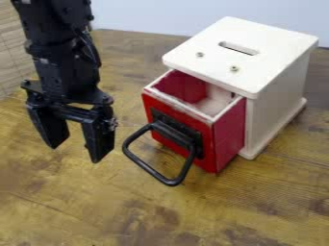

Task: Close the drawer

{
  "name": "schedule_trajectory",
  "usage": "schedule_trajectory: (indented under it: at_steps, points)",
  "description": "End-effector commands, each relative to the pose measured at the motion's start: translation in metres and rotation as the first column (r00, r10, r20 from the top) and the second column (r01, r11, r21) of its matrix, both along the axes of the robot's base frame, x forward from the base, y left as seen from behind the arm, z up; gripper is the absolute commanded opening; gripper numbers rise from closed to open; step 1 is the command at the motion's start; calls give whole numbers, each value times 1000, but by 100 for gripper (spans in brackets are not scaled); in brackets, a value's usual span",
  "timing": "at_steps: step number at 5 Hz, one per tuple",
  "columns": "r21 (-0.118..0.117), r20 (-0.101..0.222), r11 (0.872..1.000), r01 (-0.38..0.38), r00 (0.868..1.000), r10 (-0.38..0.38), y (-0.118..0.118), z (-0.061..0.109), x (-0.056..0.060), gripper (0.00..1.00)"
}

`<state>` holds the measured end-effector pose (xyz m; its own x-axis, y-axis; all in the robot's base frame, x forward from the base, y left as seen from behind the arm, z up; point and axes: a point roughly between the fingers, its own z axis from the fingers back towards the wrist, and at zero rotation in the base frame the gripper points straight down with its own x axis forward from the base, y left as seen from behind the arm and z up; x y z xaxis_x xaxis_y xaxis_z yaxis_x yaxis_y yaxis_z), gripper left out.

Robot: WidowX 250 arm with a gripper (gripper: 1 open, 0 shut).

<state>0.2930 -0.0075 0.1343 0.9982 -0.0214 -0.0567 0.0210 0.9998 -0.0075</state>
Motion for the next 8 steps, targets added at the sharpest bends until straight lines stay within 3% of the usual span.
schedule_trajectory:
  at_steps: [1, 3, 8]
  points:
    - [-5, -9, 1000, 8, 1000, -8, -3, -4, 1, 100]
    - [-13, -5, 999, 40, 999, -40, -17, -18, 10, 100]
    - [-33, -38, 997, 63, 997, -64, -32, -42, 23, 100]
